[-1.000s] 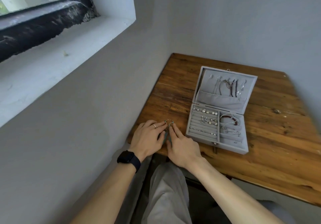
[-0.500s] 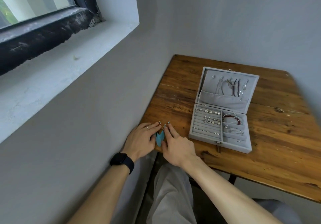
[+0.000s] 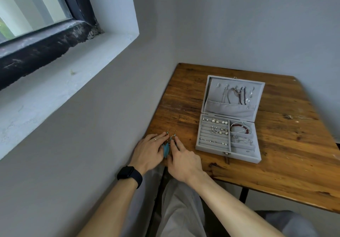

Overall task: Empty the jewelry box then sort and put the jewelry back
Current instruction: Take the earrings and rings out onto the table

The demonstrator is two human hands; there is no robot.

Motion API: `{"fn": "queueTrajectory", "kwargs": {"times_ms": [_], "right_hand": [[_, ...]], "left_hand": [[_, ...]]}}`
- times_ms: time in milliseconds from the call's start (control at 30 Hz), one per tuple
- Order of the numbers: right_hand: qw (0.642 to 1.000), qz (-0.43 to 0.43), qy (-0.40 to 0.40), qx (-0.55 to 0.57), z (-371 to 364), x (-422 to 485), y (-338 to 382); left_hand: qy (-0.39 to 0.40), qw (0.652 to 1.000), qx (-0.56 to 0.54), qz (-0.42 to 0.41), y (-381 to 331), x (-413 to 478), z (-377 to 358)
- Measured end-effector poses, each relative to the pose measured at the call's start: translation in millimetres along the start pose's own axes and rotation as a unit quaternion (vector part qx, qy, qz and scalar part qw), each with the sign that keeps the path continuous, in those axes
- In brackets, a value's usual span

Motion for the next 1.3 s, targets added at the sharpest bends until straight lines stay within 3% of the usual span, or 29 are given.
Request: {"fn": "queueTrajectory", "kwargs": {"times_ms": [400, 733, 1100, 1300], "right_hand": [[0.997, 0.044, -0.027, 0.055, 3.3, -12.0, -11.9], [0.975, 0.06, -0.167, 0.137, 30.7, -63.0, -52.5], [0.947, -0.01, -0.263, 0.183, 51.1, -92.2, -153.2], [0.948, -0.037, -0.27, 0.164, 68.7, -80.0, -184.4]], "left_hand": [[-0.001, 1.0, -0.012, -0.001, -7.1, -4.8, 6.7], [-0.041, 0.998, -0.038, -0.018, -49.5, -4.4, 21.6], [-0.051, 0.994, -0.017, -0.092, -132.0, 20.5, 4.6], [-0.041, 0.998, 0.007, -0.056, -149.8, 52.0, -0.2]]}}
Point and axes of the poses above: each hand's wrist, its own x-axis towards the middle knuckle, its own z-axis out of the back of the hand, y = z × x, the point moved 8 cm from there along x, towards the middle knuckle, and after that the axes turned 9 degrees about y, right-handed, at the moved point
